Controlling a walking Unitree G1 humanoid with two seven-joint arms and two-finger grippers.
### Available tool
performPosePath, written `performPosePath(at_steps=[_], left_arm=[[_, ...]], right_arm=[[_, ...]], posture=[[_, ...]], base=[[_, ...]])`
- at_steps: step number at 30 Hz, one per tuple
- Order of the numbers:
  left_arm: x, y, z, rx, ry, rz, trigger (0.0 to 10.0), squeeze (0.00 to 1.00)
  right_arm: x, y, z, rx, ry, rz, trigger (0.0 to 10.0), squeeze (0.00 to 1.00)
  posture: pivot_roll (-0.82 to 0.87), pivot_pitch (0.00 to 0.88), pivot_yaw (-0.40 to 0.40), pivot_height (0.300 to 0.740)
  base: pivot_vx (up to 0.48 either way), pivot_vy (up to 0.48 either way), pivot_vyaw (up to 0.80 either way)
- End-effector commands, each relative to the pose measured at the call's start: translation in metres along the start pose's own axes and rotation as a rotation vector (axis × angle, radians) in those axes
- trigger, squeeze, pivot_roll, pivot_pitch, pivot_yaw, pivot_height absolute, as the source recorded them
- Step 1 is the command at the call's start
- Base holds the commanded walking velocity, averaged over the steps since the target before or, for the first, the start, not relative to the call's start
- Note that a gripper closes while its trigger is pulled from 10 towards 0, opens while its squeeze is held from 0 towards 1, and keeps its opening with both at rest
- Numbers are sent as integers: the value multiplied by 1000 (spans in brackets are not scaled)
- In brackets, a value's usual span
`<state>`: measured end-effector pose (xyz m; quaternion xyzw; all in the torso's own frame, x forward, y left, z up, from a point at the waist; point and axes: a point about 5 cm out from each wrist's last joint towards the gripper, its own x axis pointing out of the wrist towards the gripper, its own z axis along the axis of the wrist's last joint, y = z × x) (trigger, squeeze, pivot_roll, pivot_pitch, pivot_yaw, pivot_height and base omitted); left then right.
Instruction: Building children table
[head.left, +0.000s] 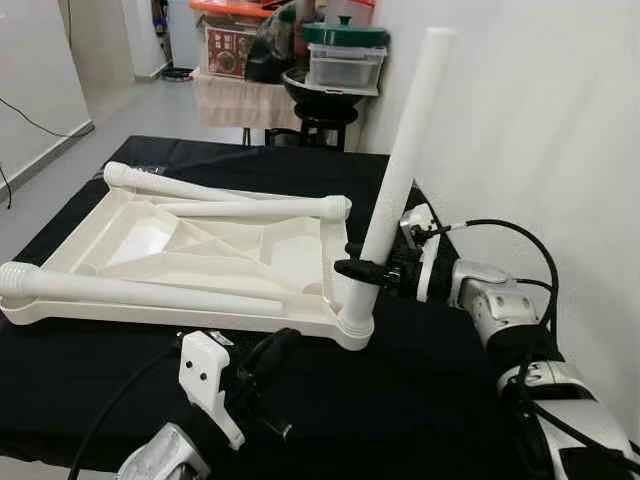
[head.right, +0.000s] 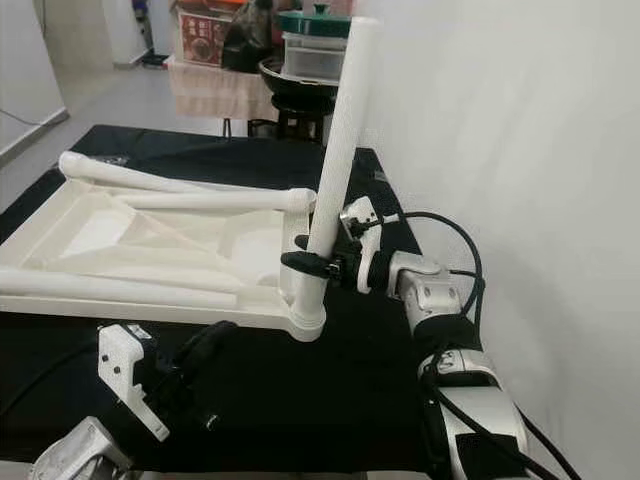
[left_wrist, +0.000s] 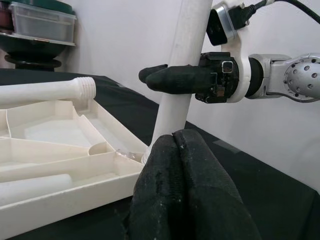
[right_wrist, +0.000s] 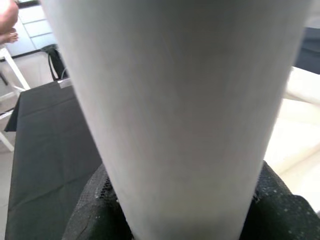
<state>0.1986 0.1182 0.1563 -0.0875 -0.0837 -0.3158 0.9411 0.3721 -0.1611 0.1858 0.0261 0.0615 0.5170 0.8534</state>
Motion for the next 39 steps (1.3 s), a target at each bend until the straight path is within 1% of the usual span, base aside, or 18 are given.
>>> performPosePath(at_steps=[1,9,12,13,14,15,16,17,18,20,22,28,29,32,33,34,37,39], left_arm=[[-1,0,1,-3,6,-8,10000,0],[0,-1,0,-2,6,-8,10000,0],[-1,-1,2,-3,5,-7,10000,0],[-1,-1,2,-3,5,-7,10000,0],[-2,-1,3,-2,4,-7,10000,0],[-2,-1,3,-2,4,-7,10000,0],[-3,-1,4,-2,4,-7,10000,0],[-3,-1,4,-2,4,-7,10000,0],[-4,-1,5,-1,3,-7,10000,0],[-5,1,7,0,3,-8,10000,0],[-5,2,7,0,3,-8,10000,0],[-2,1,6,1,1,-8,10000,0],[-1,1,6,2,0,-6,10000,0],[-1,1,5,1,-1,-6,10000,0],[0,1,5,0,-1,-7,10000,0],[0,0,4,-2,0,-9,10000,0],[1,-1,3,-5,1,-11,10000,0],[1,-1,3,-5,1,-11,10000,0]], right_arm=[[-2,-2,0,19,-27,13,0,0],[-4,-8,3,-5,-63,-79,0,0],[-3,-18,-4,-95,10,-386,0,0],[-3,-18,-4,-95,10,-386,0,0],[-4,-23,-9,-145,41,-627,0,0],[-4,-23,-9,-145,41,-627,0,0],[-9,-25,-11,-169,41,-855,0,0],[-9,-25,-11,-169,41,-855,0,0],[-1,-1,-24,-124,-16,-956,0,0],[15,46,-33,-194,-80,-917,0,0],[23,57,-31,-255,-90,-862,0,0],[24,40,-40,-163,-52,-888,0,0],[24,42,-41,-167,-33,-897,3137,0],[24,45,-41,-164,-15,-920,3137,0],[24,47,-40,-114,-10,-884,10000,306],[23,48,-37,-78,-17,-836,10000,1000],[25,48,-30,-47,-31,-668,10000,1000],[24,42,-20,-118,-47,-513,10000,1000]], posture=[[75,0,-118,740],[70,0,-123,740],[56,0,-124,740],[56,0,-124,740],[51,0,-125,740],[51,0,-125,740],[47,0,-123,740],[47,0,-123,740],[33,9,-109,740],[-10,13,-74,740],[-10,13,-74,740],[18,1,-104,740],[17,0,-109,740],[18,0,-109,740],[17,0,-107,740],[18,0,-106,740],[24,0,-110,740],[27,0,-113,740]], base=[[0,0,0],[0,0,0],[0,0,0],[0,0,0],[0,0,0],[0,0,0],[0,0,0],[0,0,0],[0,0,0],[0,0,0],[0,0,0],[0,0,0],[0,0,0],[0,0,0],[0,0,0],[0,0,0],[0,0,0],[0,0,0]])
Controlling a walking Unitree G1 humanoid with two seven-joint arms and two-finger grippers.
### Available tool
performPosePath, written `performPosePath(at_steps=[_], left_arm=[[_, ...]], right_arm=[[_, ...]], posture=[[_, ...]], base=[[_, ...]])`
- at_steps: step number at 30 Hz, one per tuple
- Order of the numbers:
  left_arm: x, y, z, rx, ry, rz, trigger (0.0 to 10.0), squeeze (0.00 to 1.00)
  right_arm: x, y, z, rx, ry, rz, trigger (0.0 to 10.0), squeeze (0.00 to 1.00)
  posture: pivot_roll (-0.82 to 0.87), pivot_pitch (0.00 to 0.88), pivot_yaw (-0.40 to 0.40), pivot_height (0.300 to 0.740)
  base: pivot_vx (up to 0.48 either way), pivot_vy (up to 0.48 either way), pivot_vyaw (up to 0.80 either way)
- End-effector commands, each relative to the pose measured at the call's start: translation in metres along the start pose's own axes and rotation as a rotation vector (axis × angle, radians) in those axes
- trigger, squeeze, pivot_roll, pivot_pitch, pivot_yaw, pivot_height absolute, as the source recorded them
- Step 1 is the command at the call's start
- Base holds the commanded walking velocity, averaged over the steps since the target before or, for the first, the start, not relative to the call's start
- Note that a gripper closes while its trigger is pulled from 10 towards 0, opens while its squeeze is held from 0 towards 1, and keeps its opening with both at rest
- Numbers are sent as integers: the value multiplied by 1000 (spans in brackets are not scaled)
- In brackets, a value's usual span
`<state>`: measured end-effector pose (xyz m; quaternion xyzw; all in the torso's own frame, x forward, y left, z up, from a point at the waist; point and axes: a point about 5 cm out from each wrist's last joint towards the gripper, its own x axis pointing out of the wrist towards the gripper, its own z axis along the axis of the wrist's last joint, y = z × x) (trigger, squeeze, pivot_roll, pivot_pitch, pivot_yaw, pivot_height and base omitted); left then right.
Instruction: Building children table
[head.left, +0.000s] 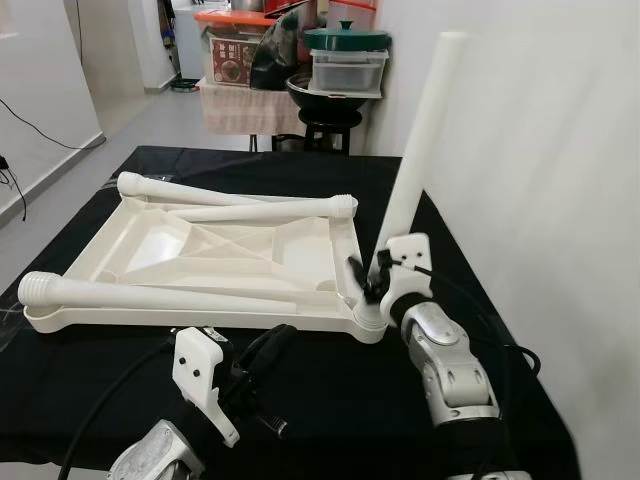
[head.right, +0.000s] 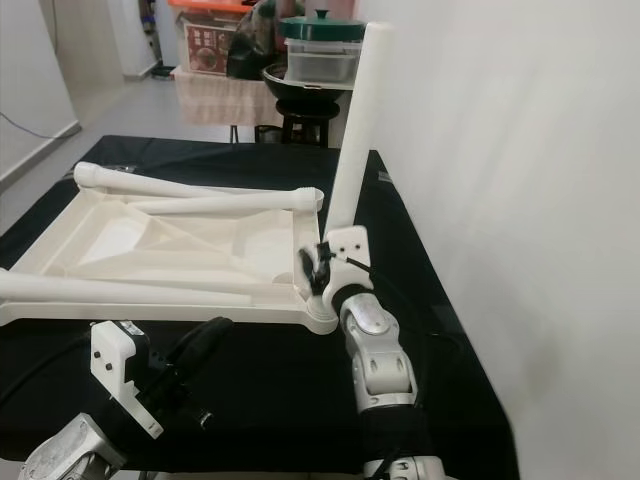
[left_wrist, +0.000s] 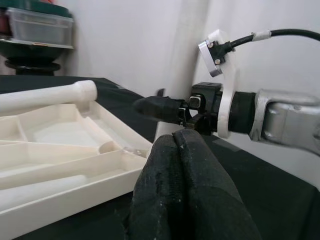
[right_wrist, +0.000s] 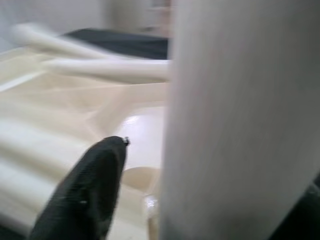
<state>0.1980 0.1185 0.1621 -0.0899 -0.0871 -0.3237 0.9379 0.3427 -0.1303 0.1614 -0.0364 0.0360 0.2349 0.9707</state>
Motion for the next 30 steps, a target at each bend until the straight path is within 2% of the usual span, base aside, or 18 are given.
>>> performPosePath(at_steps=[1,2,4,5,6,7,8,9,11,16,18,19,24,25,26,28,29,30], left_arm=[[1,-1,-3,-1,8,5,10000,0],[1,-1,-3,-1,8,6,10000,0],[1,-1,-4,-1,8,6,10000,0],[1,-1,-4,-2,9,6,10000,0],[1,-1,-4,-2,9,6,10000,0],[1,-1,-5,-2,10,6,10000,0],[1,-1,-5,-2,10,6,10000,0],[0,-1,-5,-2,10,7,10000,0],[0,-1,-5,-4,12,7,10000,0],[-1,-2,-5,-5,14,7,10000,0],[-2,-2,-4,-5,15,6,10000,0],[-2,-2,-4,-5,14,6,10000,0],[-3,-2,-2,-5,11,6,10000,0],[-3,-2,-2,-5,10,6,10000,0],[-3,-2,-2,-5,10,6,10000,0],[-2,-2,-2,-6,10,5,10000,0],[-2,-2,-2,-6,10,5,10000,0],[-2,-2,-2,-6,10,4,10000,0]], right_arm=[[5,5,11,-19,-56,155,10000,1000],[5,0,13,-64,-67,237,10000,0],[5,-3,15,-90,-69,285,10000,0],[2,-11,10,-149,-29,450,10000,0],[2,-11,10,-149,-29,450,10000,0],[0,-14,7,-76,6,541,10000,0],[0,-14,7,-76,6,541,10000,0],[-2,-16,6,-13,25,602,10000,0],[5,-30,14,42,50,608,10000,0],[10,-40,20,100,74,596,10000,0],[9,-43,21,226,87,661,10000,0],[8,-41,20,241,101,690,10000,0],[8,-39,18,196,110,735,10000,0],[7,-41,20,213,87,732,4627,0],[7,-41,20,213,87,732,4627,0],[7,-44,23,241,53,725,863,0],[7,-44,23,241,53,725,863,0],[7,-46,25,250,34,720,0,0]], posture=[[27,0,-115,740],[30,0,-116,740],[30,0,-116,740],[43,0,-120,740],[43,0,-120,740],[52,0,-122,740],[52,0,-122,740],[52,0,-122,740],[67,0,-125,740],[67,0,-120,740],[70,0,-122,740],[73,0,-128,740],[67,0,-126,740],[67,0,-120,740],[67,0,-120,740],[67,0,-120,740],[67,0,-120,740],[66,0,-118,740]], base=[[0,0,0],[0,0,0],[0,0,0],[0,0,0],[0,0,0],[0,0,0],[0,0,0],[0,0,0],[0,0,0],[0,0,0],[0,0,0],[0,0,0],[0,0,0],[0,0,0],[0,0,0],[0,0,0],[0,0,0],[0,0,0]])
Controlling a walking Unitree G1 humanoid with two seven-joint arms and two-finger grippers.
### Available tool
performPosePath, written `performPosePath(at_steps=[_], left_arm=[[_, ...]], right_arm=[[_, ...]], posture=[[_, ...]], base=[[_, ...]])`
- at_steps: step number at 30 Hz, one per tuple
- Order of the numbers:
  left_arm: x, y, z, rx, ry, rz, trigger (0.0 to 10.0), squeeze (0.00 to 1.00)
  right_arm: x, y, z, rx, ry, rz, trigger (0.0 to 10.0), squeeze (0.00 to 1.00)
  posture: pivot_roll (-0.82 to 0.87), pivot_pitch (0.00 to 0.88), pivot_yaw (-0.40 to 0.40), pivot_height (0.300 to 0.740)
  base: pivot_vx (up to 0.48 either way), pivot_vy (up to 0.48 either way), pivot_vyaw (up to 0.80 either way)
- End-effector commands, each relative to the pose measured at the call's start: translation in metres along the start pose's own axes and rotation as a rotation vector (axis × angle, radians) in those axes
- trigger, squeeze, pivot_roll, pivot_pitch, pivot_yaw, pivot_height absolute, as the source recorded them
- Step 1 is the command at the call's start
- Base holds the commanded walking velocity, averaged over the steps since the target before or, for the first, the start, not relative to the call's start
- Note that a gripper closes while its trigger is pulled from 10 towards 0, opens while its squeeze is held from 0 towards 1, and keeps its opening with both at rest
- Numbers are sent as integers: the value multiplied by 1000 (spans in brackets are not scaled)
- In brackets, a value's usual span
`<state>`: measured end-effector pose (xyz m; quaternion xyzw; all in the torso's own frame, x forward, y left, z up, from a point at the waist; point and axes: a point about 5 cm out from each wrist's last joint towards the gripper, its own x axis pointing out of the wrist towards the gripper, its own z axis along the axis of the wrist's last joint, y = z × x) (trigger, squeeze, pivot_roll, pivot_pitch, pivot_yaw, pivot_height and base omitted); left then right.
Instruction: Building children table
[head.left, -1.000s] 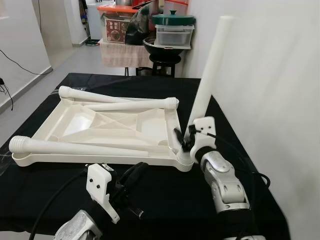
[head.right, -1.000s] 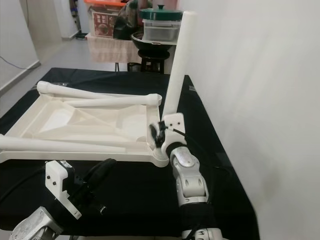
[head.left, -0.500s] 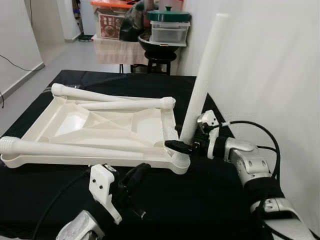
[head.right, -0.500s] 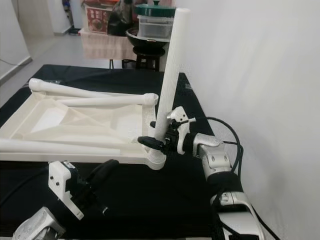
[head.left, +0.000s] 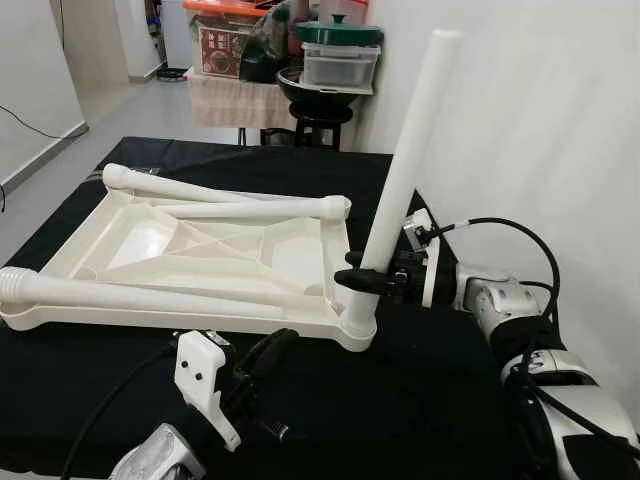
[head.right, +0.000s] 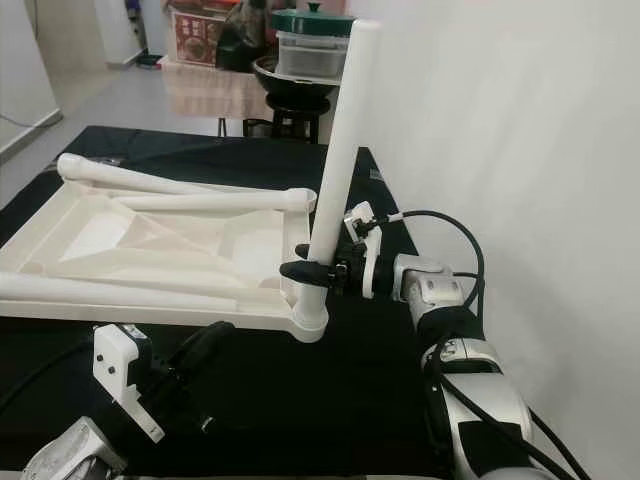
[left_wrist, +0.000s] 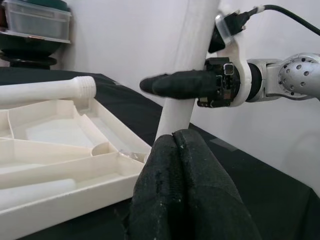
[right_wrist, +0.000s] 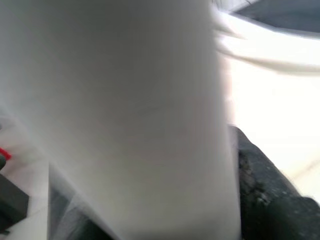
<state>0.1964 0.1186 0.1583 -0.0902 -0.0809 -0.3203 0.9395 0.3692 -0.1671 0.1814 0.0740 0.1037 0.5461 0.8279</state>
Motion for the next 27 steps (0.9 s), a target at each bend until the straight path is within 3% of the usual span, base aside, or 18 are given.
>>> performPosePath(at_steps=[1,9,15,17,18,20,21,22,23,24,25,26,27], left_arm=[[0,-2,2,-2,-2,-5,10000,0],[-1,-1,1,-2,-1,-4,10000,0],[-1,0,1,-2,0,-4,10000,0],[-1,0,1,-2,-1,-3,10000,0],[-1,0,1,-2,-1,-3,10000,0],[-2,0,3,-1,-2,-3,10000,0],[-3,0,4,-1,-2,-3,10000,0],[-3,0,4,-1,-2,-3,10000,0],[-4,1,5,-1,-3,-2,10000,0],[-4,1,5,-1,-3,-2,10000,0],[-4,2,5,-1,-2,-3,10000,0],[-4,2,5,-1,-2,-3,10000,0],[-4,3,5,-1,-2,-3,10000,0]], right_arm=[[2,0,7,17,-40,25,0,0],[3,-1,8,-7,-52,16,0,0],[0,-6,13,-55,-112,-82,0,0],[-4,-15,13,-145,-103,-294,0,0],[-4,-15,13,-145,-103,-294,0,0],[-7,-25,5,-220,-38,-631,0,0],[-4,-18,-6,-205,-112,-902,0,0],[-4,-18,-6,-205,-112,-902,0,0],[-12,-10,-14,-168,-172,-1106,0,0],[-12,-10,-14,-168,-172,-1106,0,0],[-1,12,-26,-205,-177,-1136,0,0],[-1,12,-26,-205,-177,-1136,0,0],[10,29,-29,-276,-164,-1107,0,0]], posture=[[66,0,-118,740],[65,0,-113,740],[62,0,-116,740],[59,0,-116,740],[59,0,-116,740],[52,0,-116,740],[30,6,-108,740],[30,6,-108,740],[25,8,-105,740],[25,8,-105,740],[6,17,-76,740],[6,17,-76,740],[2,12,-71,740]], base=[[0,0,0],[0,0,0],[0,0,0],[0,0,0],[0,0,0],[0,0,0],[0,0,0],[0,0,0],[0,0,0],[0,0,0],[0,0,0],[0,0,0],[0,0,0]])
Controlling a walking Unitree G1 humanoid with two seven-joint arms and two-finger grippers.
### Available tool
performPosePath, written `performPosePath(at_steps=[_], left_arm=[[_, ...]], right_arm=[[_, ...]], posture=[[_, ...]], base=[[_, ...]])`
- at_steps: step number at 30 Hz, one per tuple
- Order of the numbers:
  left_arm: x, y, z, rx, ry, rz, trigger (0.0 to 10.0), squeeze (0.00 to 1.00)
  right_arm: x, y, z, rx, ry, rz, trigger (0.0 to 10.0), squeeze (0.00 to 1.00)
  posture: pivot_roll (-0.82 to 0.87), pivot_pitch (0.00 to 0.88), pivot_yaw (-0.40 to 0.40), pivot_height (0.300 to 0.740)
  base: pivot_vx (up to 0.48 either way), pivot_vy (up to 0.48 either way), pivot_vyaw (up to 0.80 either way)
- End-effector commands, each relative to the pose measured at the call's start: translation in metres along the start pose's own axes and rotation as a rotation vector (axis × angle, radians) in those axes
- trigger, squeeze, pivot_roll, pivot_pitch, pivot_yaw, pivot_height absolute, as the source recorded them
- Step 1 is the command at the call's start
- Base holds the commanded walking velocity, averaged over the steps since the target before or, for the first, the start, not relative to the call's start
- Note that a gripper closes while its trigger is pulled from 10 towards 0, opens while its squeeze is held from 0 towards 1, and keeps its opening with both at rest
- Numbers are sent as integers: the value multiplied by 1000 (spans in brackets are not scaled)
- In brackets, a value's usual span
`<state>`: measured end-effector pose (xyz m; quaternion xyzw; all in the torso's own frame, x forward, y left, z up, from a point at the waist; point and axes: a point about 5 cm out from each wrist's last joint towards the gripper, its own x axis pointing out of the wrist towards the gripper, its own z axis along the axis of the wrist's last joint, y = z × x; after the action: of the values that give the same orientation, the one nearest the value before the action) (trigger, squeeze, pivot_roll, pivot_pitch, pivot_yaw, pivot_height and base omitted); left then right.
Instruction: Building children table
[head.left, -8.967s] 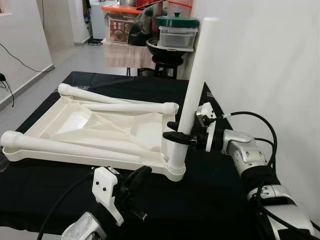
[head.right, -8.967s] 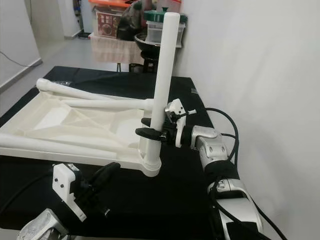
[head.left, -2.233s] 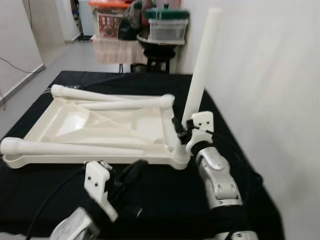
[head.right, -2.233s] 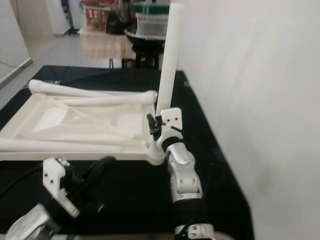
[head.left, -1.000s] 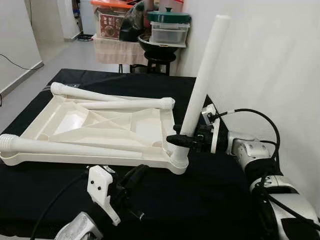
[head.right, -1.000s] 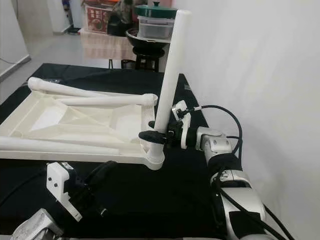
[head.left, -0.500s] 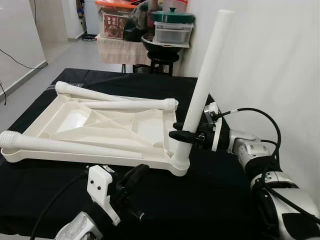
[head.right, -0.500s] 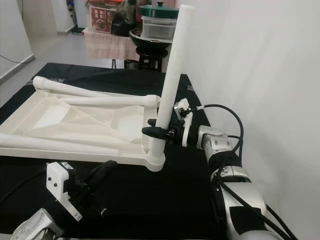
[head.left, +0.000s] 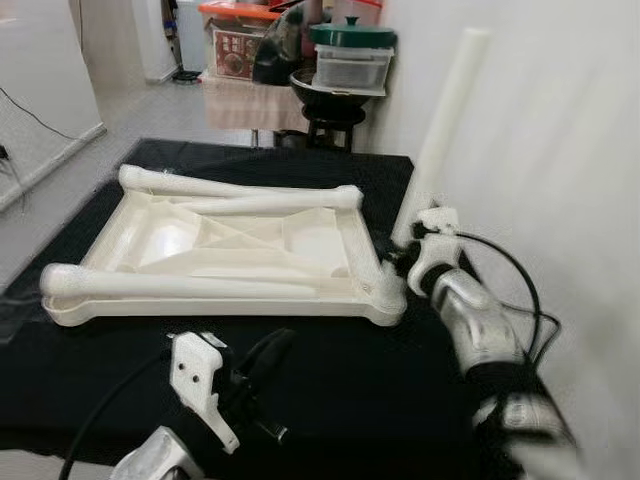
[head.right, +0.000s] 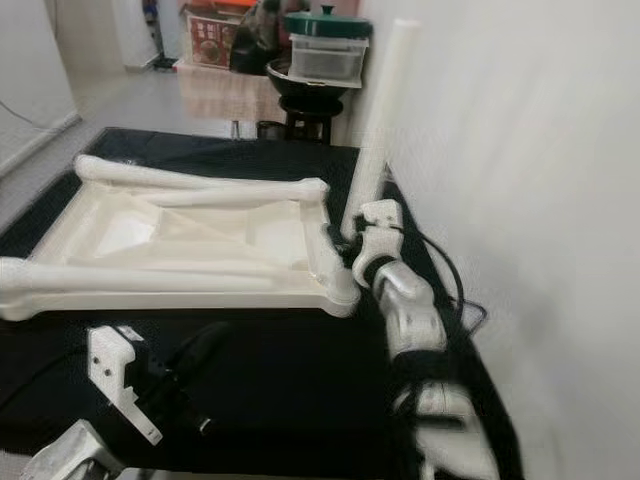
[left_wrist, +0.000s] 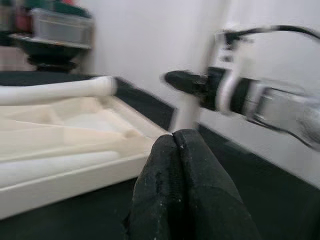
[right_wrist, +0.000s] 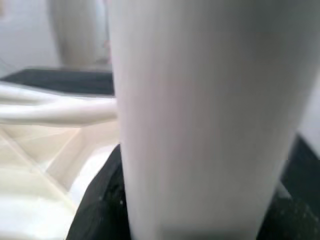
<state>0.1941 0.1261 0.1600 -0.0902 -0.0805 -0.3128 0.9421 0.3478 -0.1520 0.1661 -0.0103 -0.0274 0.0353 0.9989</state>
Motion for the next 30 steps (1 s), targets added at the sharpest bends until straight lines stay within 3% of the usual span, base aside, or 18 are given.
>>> performPosePath(at_steps=[1,6,7,9,10,12,13,14,16,17,18,19,23,26,28,29,30], left_arm=[[2,-1,2,-3,-1,-20,10000,0],[4,0,0,-4,0,-21,10000,0],[5,0,0,-3,-1,-19,10000,0],[6,1,-1,-2,-3,-17,10000,0],[6,1,-1,-2,-3,-18,10000,0],[7,1,-1,-3,-3,-18,10000,0],[7,0,-2,-4,0,-20,10000,0],[7,-2,-3,-4,1,-23,10000,0],[7,-2,-3,-5,1,-24,10000,0],[7,-3,-3,0,3,-30,10000,0],[7,-5,-3,5,5,-38,10000,0],[7,-7,-3,11,7,-50,10000,0],[9,-12,-3,26,16,-78,10000,0],[9,-11,-3,21,16,-74,10000,0],[8,-8,-3,7,14,-62,10000,0],[7,-7,-3,5,14,-59,10000,0],[7,-7,-3,5,14,-59,10000,0]], right_arm=[[-6,16,-7,-121,31,60,0,0],[3,15,-12,-105,71,79,0,0],[6,17,-15,-114,102,102,10000,0],[6,20,-17,-140,130,136,10000,0],[6,22,-14,-96,135,167,10000,498],[5,23,-11,-61,135,187,10000,498],[5,23,-1,4,116,259,10000,1000],[8,24,11,-21,67,429,10000,1000],[6,25,15,-43,53,484,10000,1000],[8,22,20,-52,33,592,10000,792],[10,16,28,-66,8,724,10000,792],[13,12,29,-78,18,781,10000,4],[17,4,23,-126,90,949,10000,0],[18,0,20,-161,122,981,10000,0],[26,-5,18,-121,158,926,10000,0],[29,-7,16,-35,180,907,10000,0],[29,-7,16,-35,180,907,10000,0]], posture=[[4,0,-67,740],[20,0,-84,740],[22,0,-90,740],[22,0,-90,740],[24,0,-89,740],[24,0,-89,740],[22,0,-92,740],[28,0,-93,740],[28,0,-93,740],[31,0,-92,740],[31,0,-92,740],[36,0,-96,740],[43,0,-99,740],[53,0,-101,740],[53,0,-97,740],[56,0,-94,740],[56,0,-94,740]], base=[[0,0,0],[0,0,0],[0,0,0],[0,0,0],[0,0,0],[0,0,0],[0,0,0],[0,0,0],[0,0,0],[0,0,0],[0,0,0],[0,0,0],[0,0,0],[0,0,0],[0,0,0],[0,0,0],[0,0,0]])
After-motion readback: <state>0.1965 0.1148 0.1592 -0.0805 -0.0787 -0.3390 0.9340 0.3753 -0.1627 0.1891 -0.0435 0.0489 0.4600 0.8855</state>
